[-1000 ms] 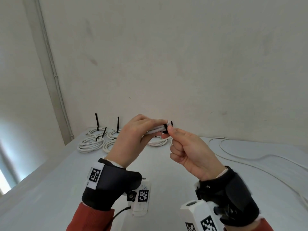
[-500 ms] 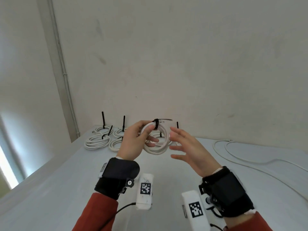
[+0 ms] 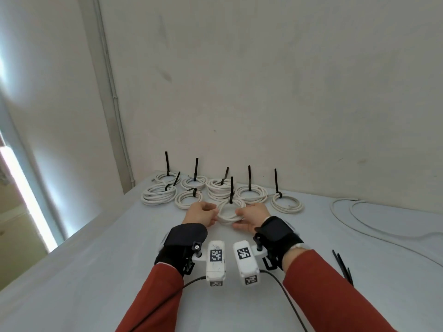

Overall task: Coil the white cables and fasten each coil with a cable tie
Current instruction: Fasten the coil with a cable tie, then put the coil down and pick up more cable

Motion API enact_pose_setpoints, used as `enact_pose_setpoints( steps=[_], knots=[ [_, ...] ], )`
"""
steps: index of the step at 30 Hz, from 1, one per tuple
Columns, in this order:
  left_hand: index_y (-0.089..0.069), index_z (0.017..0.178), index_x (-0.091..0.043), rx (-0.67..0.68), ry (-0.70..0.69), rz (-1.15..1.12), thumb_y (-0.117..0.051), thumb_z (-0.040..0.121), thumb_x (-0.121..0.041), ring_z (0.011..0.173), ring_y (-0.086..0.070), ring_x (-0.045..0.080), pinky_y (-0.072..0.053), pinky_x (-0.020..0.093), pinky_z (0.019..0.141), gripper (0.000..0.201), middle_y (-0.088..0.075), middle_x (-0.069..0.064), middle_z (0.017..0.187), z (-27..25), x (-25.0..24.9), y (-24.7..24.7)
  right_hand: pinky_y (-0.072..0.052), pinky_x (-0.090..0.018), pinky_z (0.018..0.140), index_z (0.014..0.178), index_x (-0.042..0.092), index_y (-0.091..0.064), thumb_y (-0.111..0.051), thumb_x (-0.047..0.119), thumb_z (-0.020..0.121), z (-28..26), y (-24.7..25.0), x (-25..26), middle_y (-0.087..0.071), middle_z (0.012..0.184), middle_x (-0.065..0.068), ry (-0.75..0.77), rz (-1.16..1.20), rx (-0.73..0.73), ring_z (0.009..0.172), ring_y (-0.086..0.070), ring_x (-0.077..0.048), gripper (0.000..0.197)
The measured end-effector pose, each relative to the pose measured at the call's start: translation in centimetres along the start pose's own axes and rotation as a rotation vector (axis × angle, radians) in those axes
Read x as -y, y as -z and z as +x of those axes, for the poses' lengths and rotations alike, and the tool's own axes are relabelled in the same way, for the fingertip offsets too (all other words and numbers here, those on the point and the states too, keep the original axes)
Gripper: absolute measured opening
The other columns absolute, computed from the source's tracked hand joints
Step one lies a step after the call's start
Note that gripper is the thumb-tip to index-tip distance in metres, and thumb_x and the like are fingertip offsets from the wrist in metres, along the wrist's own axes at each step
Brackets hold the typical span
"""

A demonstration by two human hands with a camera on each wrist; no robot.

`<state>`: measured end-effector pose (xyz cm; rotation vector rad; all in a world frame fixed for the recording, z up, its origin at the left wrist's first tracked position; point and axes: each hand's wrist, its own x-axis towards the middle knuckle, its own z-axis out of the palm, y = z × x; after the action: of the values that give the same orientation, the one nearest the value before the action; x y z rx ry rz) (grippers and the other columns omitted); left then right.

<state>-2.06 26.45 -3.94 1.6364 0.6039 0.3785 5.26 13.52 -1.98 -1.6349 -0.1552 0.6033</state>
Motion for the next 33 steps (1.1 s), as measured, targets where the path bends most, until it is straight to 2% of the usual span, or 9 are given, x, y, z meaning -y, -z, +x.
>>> enact_pose_setpoints(
  steps=[3,6,9,11,16,20,24,28,33],
  knots=[
    [-0.061,0.106,0.0,-0.058,0.014,0.083,-0.06,0.088,-0.003,0.063,-0.054,0.016,-0.053,0.028,0.072,0.018,-0.058,0.005,0.071,0.9,1.0,0.3,-0.052,-0.032,0.086,0.12,0.005,-0.057,-0.056,0.024,0.094,1.7,-0.2,-0.7,-0.066,0.105,-0.014,-0.041,-0.187,0.048,0.095,-0.067,-0.025,0.032],
    [-0.064,0.108,-0.001,-0.126,0.032,0.1,-0.063,0.086,-0.003,0.065,-0.057,0.019,-0.055,0.039,0.086,0.022,-0.06,0.005,0.073,1.4,1.7,0.6,-0.046,-0.029,0.091,0.13,0.01,-0.052,-0.053,0.035,0.095,1.4,-0.8,-0.8,-0.064,0.114,-0.012,0.009,-0.537,0.049,0.107,-0.061,-0.028,0.043],
    [-0.065,0.107,-0.002,-0.175,0.004,0.131,-0.063,0.086,-0.005,0.079,-0.064,0.025,-0.054,0.042,0.089,0.021,-0.066,0.011,0.088,1.7,2.1,0.8,-0.056,-0.036,0.081,0.089,0.005,-0.059,-0.064,0.031,0.089,2.1,-2.1,-1.0,-0.061,0.083,-0.012,0.073,-0.597,-0.064,0.084,-0.067,-0.03,0.027],
    [-0.065,0.106,-0.005,-0.191,-0.017,0.201,-0.063,0.086,-0.009,0.094,-0.065,0.03,-0.051,0.041,0.092,0.021,-0.068,0.014,0.101,1.7,2.1,0.8,-0.053,-0.035,0.081,0.078,0.009,-0.052,-0.061,0.035,0.09,2.0,-2.3,-0.8,-0.06,0.09,-0.017,0.085,-0.732,-0.058,0.095,-0.066,-0.034,0.029],
    [-0.052,0.122,0.0,-0.149,-0.07,0.462,-0.061,0.088,-0.013,0.115,-0.052,0.031,-0.038,0.028,0.091,0.037,-0.057,0.018,0.121,0.4,0.8,-0.2,-0.054,-0.044,0.087,0.123,-0.001,-0.053,-0.06,0.022,0.091,-0.6,-1.1,-0.1,-0.064,0.095,-0.018,0.165,-0.764,0.057,0.084,-0.064,-0.031,0.041],
    [-0.053,0.12,0.003,-0.12,-0.3,0.728,-0.065,0.086,-0.019,0.123,-0.044,0.035,-0.031,0.035,0.101,0.043,-0.048,0.023,0.129,-0.9,-0.6,-1.9,-0.055,-0.043,0.082,0.148,0.005,-0.026,-0.063,0.022,0.09,-3.0,2.0,0.8,-0.051,0.132,-0.02,0.188,-0.685,0.084,0.079,-0.063,-0.028,0.07],
    [-0.067,0.104,-0.019,-0.142,-0.614,0.864,-0.062,0.086,-0.026,0.118,-0.049,0.03,-0.03,0.04,0.099,0.02,-0.059,0.006,0.12,-3.0,-3.0,-5.5,-0.043,-0.03,0.093,0.145,0.01,-0.036,-0.068,0.027,0.087,-6.4,8.0,1.9,-0.043,0.145,-0.014,0.305,-0.714,-0.05,0.102,-0.054,-0.018,0.069],
    [-0.066,0.096,-0.029,0.027,-0.799,0.883,-0.057,0.09,-0.03,0.12,-0.046,0.02,-0.019,0.038,0.098,0.011,-0.062,-0.007,0.114,-5.8,-5.2,-10.7,-0.036,-0.019,0.09,0.137,0.011,-0.048,-0.068,0.026,0.087,-10.1,16.0,1.9,-0.051,0.137,-0.011,0.254,-0.741,-0.279,0.124,-0.051,-0.021,0.056],
    [-0.067,0.097,-0.03,0.207,-0.909,0.895,-0.055,0.091,-0.033,0.123,-0.041,0.019,-0.02,0.038,0.098,0.014,-0.059,-0.009,0.119,-8.9,-6.3,-17.3,-0.032,-0.04,0.109,0.135,0.015,-0.048,-0.06,0.039,0.086,-12.9,26.5,-0.5,-0.043,0.141,-0.015,-0.112,-1.042,-0.582,0.13,-0.041,-0.034,0.056]
  ],
)
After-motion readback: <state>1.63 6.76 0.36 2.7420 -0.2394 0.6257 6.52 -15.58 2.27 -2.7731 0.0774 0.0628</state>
